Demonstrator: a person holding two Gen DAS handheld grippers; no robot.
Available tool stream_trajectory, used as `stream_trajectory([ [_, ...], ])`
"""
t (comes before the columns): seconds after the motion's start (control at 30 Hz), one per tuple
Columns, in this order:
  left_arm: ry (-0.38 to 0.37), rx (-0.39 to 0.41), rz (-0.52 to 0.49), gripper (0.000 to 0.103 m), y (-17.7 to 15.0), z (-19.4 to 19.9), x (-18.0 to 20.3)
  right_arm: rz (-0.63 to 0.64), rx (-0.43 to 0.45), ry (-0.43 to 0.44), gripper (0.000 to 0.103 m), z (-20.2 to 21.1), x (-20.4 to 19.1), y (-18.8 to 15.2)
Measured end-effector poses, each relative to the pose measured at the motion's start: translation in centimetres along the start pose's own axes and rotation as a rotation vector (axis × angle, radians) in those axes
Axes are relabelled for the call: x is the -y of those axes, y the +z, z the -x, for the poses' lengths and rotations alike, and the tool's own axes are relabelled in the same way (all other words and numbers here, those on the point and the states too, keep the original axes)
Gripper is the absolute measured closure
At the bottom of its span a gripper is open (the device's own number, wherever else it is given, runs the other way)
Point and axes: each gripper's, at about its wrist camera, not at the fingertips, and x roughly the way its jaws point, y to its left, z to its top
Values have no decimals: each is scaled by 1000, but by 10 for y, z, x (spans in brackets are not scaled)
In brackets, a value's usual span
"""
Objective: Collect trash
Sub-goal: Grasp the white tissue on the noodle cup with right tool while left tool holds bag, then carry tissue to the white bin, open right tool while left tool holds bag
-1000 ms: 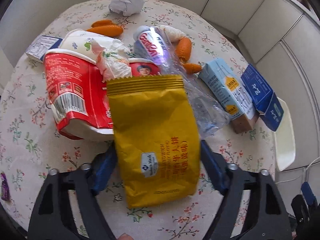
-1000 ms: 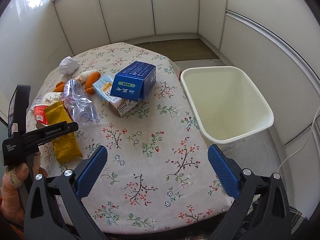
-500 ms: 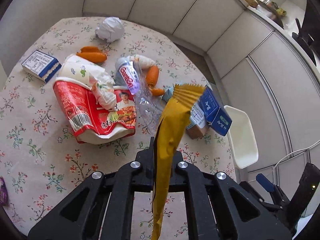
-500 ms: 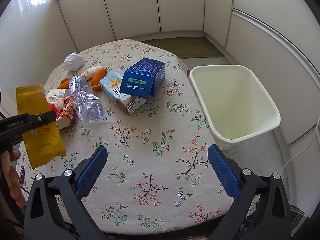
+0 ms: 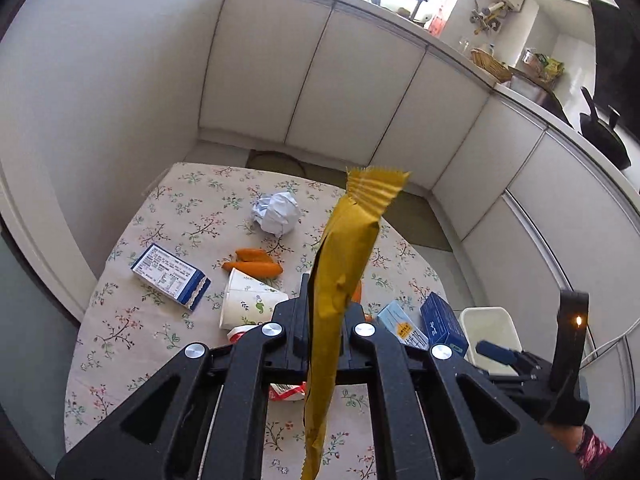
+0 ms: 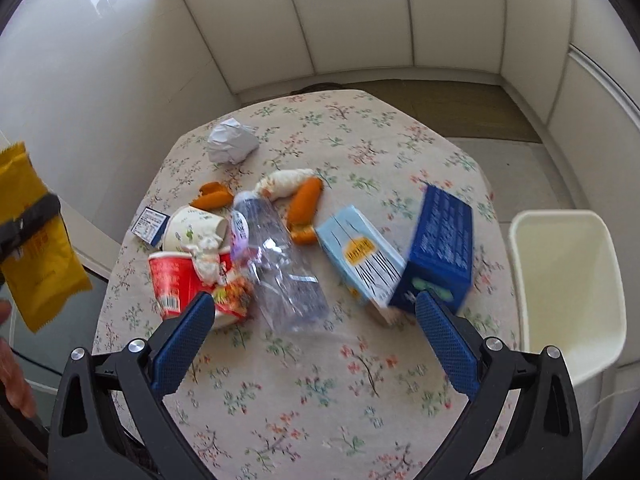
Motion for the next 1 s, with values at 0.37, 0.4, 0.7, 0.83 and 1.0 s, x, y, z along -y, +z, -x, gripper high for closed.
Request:
stream_trajectory([
  [0.37,93,26,68,97,20,9,-36,204,-109,294,19,-91,-80,68],
  [0.4,112,33,63,97,21,12,-38,239,-143,307,26,-100,-90,67],
  [0.7,113,41,100,97,24,21,-54,349,-263,256,45,-139,-125,31],
  [0.83,111,28,101,97,22,19,-55,331,-271,233,57,-155,-122,25],
  [1.0,104,14,114,97,22,13,-57,310,-246,214,77,-154,-116,22],
])
